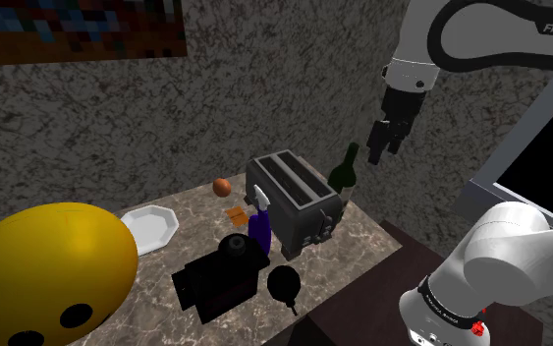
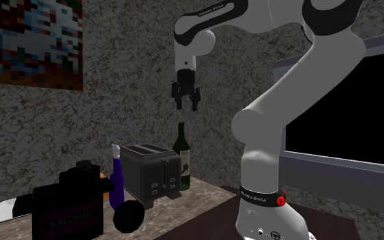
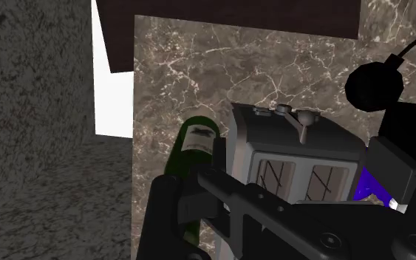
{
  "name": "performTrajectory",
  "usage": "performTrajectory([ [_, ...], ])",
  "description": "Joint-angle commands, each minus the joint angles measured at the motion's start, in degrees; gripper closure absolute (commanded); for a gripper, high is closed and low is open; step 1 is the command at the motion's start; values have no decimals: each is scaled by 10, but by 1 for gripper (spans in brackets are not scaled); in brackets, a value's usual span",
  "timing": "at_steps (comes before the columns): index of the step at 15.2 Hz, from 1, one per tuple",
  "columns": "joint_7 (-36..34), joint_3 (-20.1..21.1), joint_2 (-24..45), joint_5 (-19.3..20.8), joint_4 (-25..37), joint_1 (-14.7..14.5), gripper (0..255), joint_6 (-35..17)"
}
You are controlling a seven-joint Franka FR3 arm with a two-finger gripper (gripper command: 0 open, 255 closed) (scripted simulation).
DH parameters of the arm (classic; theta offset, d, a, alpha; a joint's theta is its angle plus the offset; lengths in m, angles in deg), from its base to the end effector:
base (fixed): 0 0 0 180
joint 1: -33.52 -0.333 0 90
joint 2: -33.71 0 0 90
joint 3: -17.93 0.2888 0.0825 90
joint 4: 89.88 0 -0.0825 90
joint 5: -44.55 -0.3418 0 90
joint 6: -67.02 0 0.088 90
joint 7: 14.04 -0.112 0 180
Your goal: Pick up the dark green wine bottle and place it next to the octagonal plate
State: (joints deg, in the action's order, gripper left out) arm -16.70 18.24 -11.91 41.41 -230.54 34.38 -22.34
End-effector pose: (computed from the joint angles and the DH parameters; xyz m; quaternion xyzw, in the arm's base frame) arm 0.2756 0.0038 0.5261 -0.9980 0.0299 0.0500 0.0246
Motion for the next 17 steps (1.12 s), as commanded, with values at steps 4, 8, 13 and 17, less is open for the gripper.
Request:
performTrajectory([
  [4, 22, -17, 25, 20, -13, 11, 0, -67],
  [8, 49, -40, 67, 42, -21, 25, 0, -156],
  [13, 77, -66, 123, 59, -15, 37, 0, -250],
  [17, 77, -68, 133, 60, -39, 37, 0, -284],
])
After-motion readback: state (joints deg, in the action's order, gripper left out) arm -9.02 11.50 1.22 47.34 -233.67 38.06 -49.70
